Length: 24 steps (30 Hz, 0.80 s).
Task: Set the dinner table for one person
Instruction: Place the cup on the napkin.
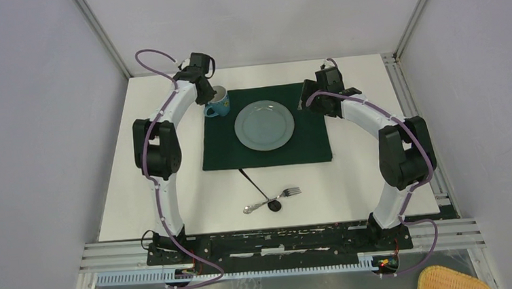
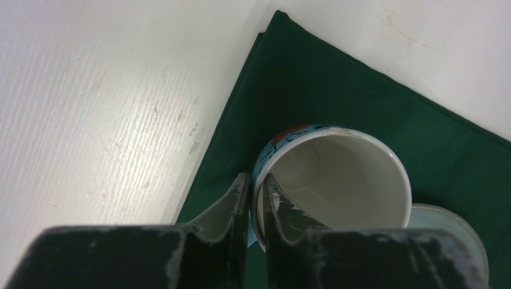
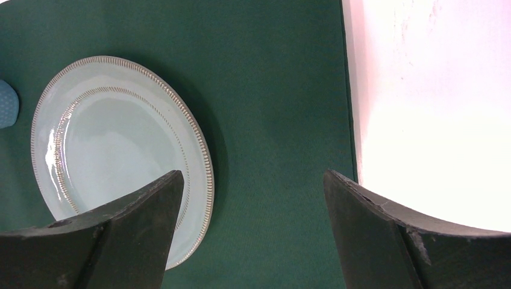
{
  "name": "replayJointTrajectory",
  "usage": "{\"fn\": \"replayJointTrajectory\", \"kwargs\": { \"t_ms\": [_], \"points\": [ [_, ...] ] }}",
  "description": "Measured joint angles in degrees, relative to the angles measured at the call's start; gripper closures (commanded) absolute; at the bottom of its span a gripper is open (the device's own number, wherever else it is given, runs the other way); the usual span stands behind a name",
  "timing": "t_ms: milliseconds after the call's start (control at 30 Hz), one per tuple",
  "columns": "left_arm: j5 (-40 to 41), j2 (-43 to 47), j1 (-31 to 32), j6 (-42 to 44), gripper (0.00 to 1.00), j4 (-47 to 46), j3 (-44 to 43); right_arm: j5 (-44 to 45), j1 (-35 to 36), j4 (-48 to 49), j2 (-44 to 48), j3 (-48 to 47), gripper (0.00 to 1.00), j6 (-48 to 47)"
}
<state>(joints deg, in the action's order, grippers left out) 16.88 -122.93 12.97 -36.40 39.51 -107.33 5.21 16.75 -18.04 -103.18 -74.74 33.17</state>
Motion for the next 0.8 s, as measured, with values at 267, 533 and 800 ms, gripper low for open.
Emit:
{"fn": "replayJointTrajectory", "kwargs": {
  "t_ms": [267,533,800],
  "points": [
    [-0.5,0.4,0.4,0.0,0.62,-1.6,1.7,-0.4,0.1,0.0,0.0,0.0,0.09,0.0],
    [0.3,2.1,0.6,0.0,0.56,-2.0,1.8,-0.5,0.5,0.2,0.0,0.0,0.09,0.0],
    [2.4,4.0,0.6,0.0,0.55,-2.8,1.8,-0.7,1.0,0.2,0.0,0.0,0.1,-0.1]
  ]
}}
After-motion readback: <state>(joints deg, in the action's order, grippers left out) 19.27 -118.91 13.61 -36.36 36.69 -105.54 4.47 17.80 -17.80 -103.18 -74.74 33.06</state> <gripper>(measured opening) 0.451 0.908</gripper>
